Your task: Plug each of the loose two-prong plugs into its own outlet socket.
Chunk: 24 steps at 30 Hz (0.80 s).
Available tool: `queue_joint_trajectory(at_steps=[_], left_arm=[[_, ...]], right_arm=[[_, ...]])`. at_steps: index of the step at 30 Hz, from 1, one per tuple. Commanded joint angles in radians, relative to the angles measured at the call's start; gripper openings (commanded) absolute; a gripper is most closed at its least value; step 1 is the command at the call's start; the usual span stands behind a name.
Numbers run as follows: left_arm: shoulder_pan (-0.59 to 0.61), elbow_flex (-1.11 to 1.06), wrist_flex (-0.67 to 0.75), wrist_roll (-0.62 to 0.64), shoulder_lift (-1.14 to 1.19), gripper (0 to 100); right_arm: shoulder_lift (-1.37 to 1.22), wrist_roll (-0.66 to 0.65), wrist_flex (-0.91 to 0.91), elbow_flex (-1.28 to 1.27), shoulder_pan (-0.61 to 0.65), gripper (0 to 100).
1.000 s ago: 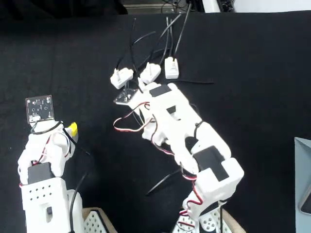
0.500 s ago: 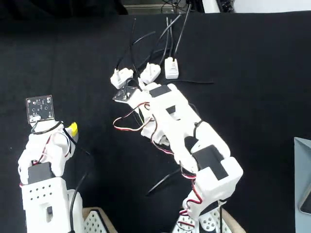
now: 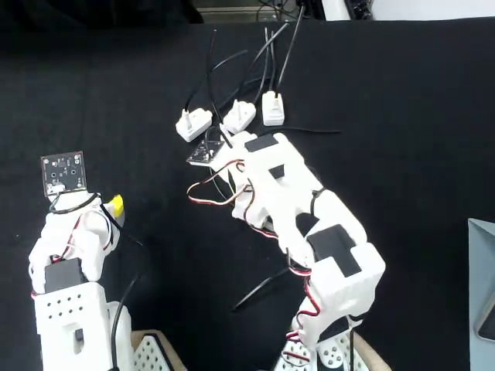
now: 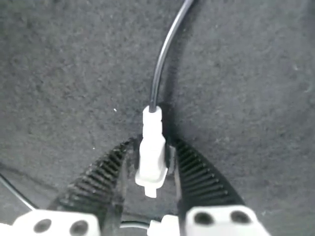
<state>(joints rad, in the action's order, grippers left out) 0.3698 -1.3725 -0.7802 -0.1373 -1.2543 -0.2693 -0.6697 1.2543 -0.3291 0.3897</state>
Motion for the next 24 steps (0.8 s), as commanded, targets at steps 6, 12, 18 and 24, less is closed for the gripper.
queue_joint_trajectory(at_steps=[6,12,18,24], left_arm=[[-0.001,0.007,0.015,0.005,-0.011,24],[-0.001,0.007,0.015,0.005,-0.011,24],[-0.002,0.035,0.021,0.012,-0.012,24],[-0.125,0.119,0.025,0.163,-0.012,25]], right_arm=[[0.013,-0.009,-0.003,0.064,-0.015,1.1],[0.15,-0.003,0.135,0.136,-0.005,1.2],[0.381,0.097,0.143,0.108,0.058,1.2],[0.564,0.242,0.015,0.016,0.12,1.2]])
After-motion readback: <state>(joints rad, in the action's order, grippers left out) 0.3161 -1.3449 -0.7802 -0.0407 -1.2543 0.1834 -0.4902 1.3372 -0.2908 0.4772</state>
